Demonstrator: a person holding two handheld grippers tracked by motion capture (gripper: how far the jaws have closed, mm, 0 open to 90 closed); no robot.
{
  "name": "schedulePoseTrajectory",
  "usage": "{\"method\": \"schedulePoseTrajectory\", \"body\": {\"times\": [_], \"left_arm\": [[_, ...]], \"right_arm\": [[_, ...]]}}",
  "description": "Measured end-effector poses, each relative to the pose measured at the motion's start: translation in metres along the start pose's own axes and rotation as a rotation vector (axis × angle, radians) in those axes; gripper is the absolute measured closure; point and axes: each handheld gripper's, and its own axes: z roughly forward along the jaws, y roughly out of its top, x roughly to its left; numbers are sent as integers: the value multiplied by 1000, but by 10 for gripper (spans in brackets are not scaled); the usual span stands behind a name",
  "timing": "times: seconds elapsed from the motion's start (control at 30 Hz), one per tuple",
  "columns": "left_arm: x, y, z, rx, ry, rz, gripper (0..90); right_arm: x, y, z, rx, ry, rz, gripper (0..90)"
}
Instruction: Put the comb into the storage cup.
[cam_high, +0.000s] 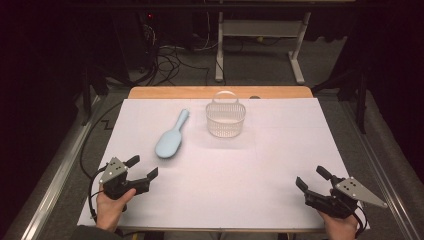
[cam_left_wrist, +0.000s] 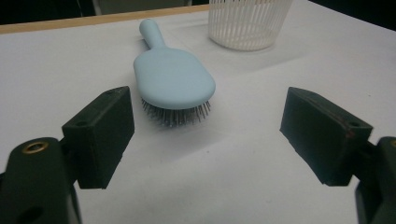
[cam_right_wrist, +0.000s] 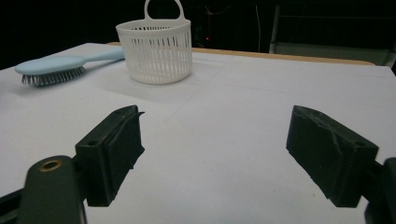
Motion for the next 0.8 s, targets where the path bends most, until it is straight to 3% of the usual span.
{"method": "schedulePoseTrajectory", "body": {"times": [0.3, 0.57, 0.8], "left_arm": [[-2, 3, 8, 8, -18, -2, 185], [-6, 11, 12, 1, -37, 22, 189], [-7, 14, 15, 10, -34, 25, 203]], "right_arm": [[0, 0, 0, -2, -3, -3, 187], [0, 0, 0, 1, -4, -3, 187], [0, 0, 1, -1, 2, -4, 190]]}}
